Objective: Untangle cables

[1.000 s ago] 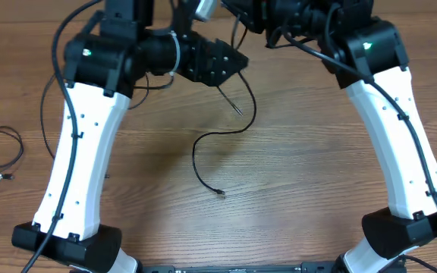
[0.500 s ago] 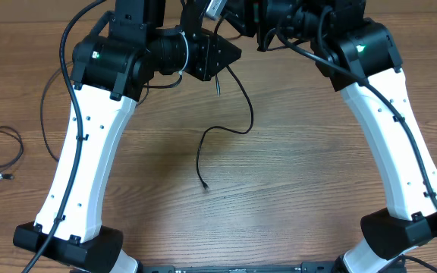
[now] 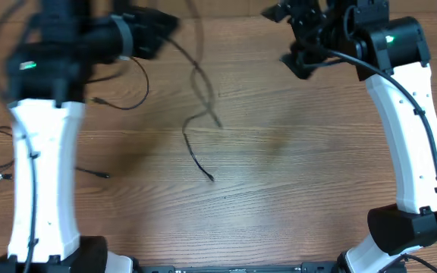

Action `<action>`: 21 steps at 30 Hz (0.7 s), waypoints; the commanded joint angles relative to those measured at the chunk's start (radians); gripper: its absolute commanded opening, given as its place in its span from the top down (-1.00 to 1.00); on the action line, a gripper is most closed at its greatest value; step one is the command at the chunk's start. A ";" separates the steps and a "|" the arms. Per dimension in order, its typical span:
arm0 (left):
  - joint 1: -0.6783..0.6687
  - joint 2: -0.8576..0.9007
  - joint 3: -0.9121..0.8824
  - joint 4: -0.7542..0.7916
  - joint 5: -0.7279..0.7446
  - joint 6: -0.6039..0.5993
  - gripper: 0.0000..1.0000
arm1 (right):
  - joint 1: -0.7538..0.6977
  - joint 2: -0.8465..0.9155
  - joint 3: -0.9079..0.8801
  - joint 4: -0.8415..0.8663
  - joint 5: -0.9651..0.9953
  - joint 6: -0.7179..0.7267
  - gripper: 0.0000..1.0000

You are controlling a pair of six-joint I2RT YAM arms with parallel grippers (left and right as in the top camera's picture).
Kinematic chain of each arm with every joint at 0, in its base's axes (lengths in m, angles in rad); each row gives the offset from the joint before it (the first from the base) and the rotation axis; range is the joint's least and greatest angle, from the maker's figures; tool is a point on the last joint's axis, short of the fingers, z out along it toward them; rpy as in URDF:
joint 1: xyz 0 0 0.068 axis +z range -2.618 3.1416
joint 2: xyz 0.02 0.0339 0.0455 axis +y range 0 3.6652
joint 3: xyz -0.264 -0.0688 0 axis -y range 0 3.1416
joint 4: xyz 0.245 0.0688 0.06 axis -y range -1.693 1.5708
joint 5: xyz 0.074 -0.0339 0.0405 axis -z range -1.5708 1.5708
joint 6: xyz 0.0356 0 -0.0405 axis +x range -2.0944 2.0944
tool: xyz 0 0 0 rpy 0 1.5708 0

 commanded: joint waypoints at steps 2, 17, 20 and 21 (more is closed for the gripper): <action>0.216 -0.042 0.020 0.059 -0.014 -0.037 0.92 | 0.000 -0.020 0.016 -0.078 0.168 -0.152 -0.96; 0.712 0.007 0.117 0.120 -0.111 -0.266 0.82 | 0.000 -0.020 0.015 -0.197 0.184 -0.270 -0.99; 0.673 0.069 0.115 0.080 -0.116 -0.235 0.11 | 0.002 -0.020 0.015 -0.201 0.184 -0.271 -0.99; 0.662 0.084 0.115 0.072 -0.119 -0.225 -0.32 | 0.002 -0.020 0.015 -0.204 0.184 -0.276 -0.99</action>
